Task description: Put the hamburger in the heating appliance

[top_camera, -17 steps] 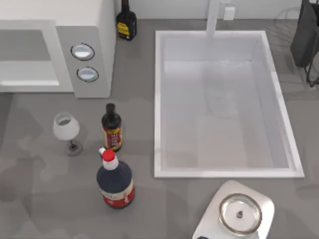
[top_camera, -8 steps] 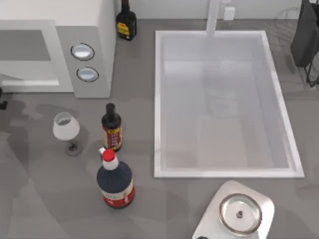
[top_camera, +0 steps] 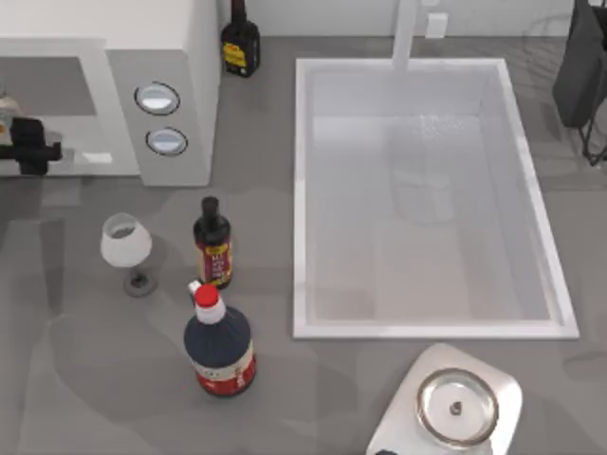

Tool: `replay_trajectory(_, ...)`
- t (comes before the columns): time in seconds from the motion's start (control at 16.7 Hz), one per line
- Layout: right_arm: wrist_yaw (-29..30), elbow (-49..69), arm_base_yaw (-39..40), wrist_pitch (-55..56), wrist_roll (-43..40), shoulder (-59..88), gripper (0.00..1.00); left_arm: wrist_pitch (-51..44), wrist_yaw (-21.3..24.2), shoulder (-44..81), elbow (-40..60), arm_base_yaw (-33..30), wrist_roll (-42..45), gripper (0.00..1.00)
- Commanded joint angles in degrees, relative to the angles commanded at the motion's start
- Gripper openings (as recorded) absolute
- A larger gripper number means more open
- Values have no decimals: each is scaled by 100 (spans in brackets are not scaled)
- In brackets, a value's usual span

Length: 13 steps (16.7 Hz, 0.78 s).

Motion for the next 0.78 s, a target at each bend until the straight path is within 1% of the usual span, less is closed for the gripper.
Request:
replay_trajectory(0.12,0,0,0,0,0,0,100,477,37,163,-11,-104,-277,0)
replay_trajectory(0.24,0,0,0,0,0,0,100,713,60,260,-4,-158,-409,0)
replay_trajectory(0.6,0,0,0,0,0,0,100,733,53,254,16,-135,-411,0)
replay_trajectory(0.78,0,0,0,0,0,0,100,823,-101,352,394,-185,-468,0)
